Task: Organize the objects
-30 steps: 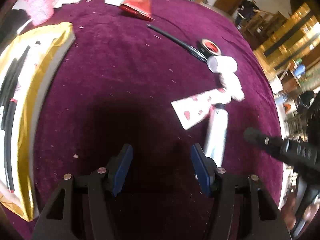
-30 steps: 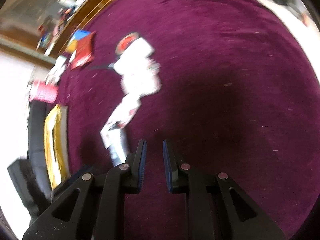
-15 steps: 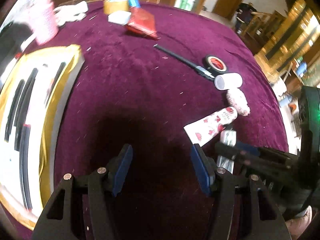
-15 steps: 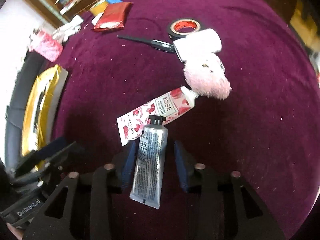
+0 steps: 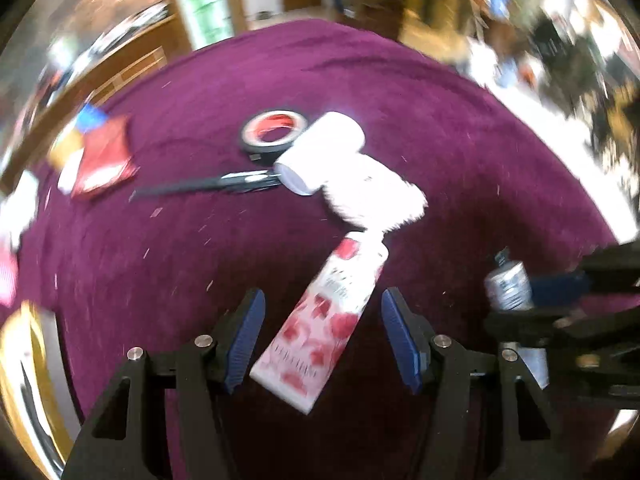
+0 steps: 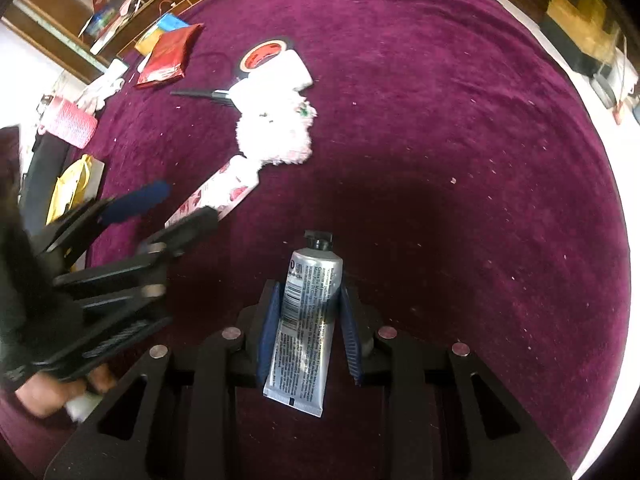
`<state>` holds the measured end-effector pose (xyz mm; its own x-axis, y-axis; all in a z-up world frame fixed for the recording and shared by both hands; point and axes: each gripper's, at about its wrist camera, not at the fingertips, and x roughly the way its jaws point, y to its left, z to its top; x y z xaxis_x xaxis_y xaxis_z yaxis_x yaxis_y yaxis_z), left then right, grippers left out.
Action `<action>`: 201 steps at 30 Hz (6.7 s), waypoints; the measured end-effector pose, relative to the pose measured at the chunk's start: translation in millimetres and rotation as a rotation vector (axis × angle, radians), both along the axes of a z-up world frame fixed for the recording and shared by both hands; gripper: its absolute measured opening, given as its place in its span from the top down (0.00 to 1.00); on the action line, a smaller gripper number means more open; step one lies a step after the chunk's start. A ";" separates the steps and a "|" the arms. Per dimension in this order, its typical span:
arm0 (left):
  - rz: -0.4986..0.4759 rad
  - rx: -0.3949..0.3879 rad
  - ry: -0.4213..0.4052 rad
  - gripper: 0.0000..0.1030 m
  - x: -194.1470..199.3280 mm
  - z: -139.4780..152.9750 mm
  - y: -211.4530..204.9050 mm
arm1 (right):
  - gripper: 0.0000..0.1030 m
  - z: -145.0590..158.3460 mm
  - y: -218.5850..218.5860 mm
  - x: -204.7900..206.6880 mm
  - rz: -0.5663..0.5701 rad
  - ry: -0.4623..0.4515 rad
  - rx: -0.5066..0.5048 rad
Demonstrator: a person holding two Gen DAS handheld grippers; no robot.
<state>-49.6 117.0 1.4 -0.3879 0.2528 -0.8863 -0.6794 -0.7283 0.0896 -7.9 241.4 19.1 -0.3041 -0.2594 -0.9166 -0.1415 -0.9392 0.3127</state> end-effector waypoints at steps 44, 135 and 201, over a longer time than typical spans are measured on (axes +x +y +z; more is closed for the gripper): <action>0.449 0.593 -0.024 0.80 64.8 118.1 -300.2 | 0.76 66.2 -201.6 -14.7 0.266 0.097 -0.418; 0.439 0.066 -0.001 0.47 87.9 96.1 -221.5 | 0.66 46.4 -158.3 -2.2 0.020 0.067 -0.037; 0.135 0.094 0.012 0.47 55.7 45.9 -102.8 | 0.50 38.6 -7.2 -90.4 0.172 0.078 -0.003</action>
